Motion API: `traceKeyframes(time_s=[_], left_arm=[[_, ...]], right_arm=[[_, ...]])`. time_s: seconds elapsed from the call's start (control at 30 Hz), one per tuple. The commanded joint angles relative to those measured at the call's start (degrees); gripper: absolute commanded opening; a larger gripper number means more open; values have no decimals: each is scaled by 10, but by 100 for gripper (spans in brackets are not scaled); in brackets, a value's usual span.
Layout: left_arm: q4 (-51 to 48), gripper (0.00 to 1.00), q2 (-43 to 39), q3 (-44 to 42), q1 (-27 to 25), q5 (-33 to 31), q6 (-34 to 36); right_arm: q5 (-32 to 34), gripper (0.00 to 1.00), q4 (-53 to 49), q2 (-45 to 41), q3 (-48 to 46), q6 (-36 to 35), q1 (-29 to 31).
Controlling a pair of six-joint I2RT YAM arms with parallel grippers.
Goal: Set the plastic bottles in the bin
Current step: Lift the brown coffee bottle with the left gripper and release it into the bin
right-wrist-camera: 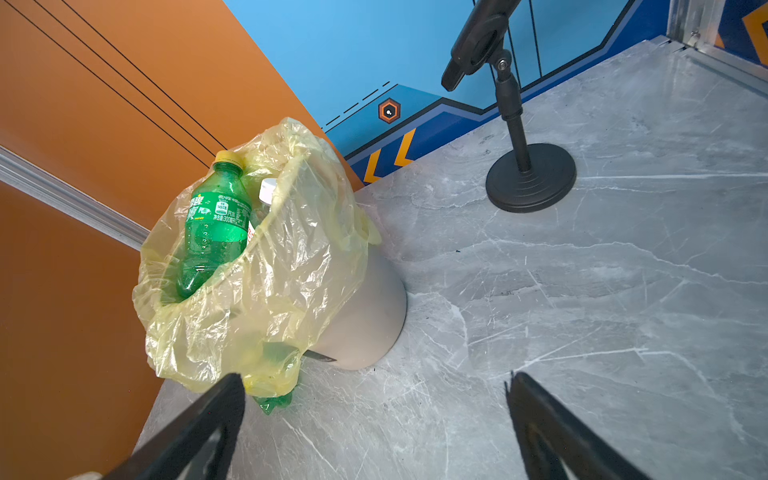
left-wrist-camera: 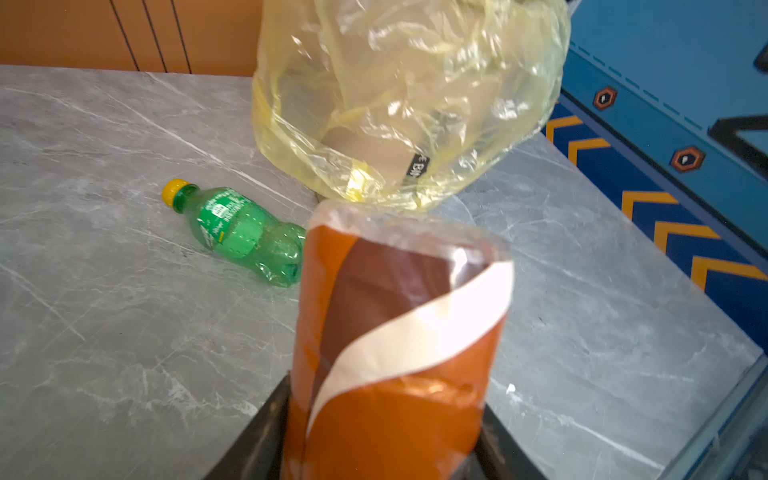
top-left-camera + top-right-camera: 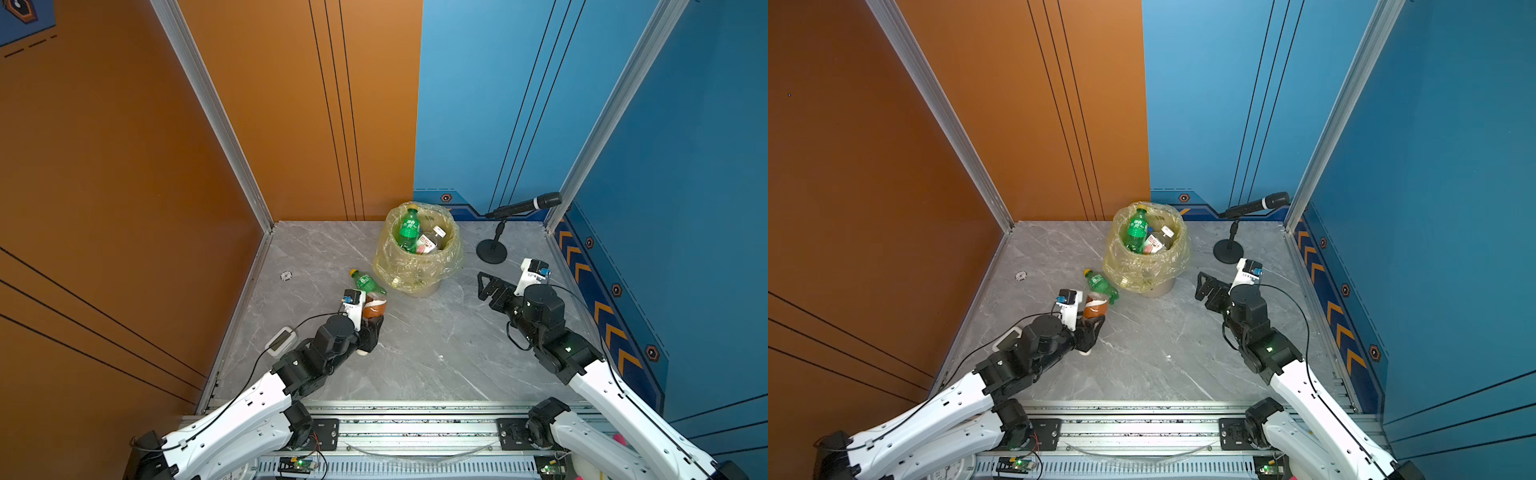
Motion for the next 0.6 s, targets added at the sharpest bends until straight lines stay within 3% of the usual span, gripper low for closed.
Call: traceKeyframes(time_s=[0.0,0.23,0.57], left_arm=[[15,54,-17,6,20,0,-10],[68,54,27,108,68,53,41],[183,54,258,345,78,121,148]], right_arm=[[-5,100,17,4,-4,6,-3],[-7,100,13,-3,-5,7,-3],[9,100,-19,-54,-17,1,-5]])
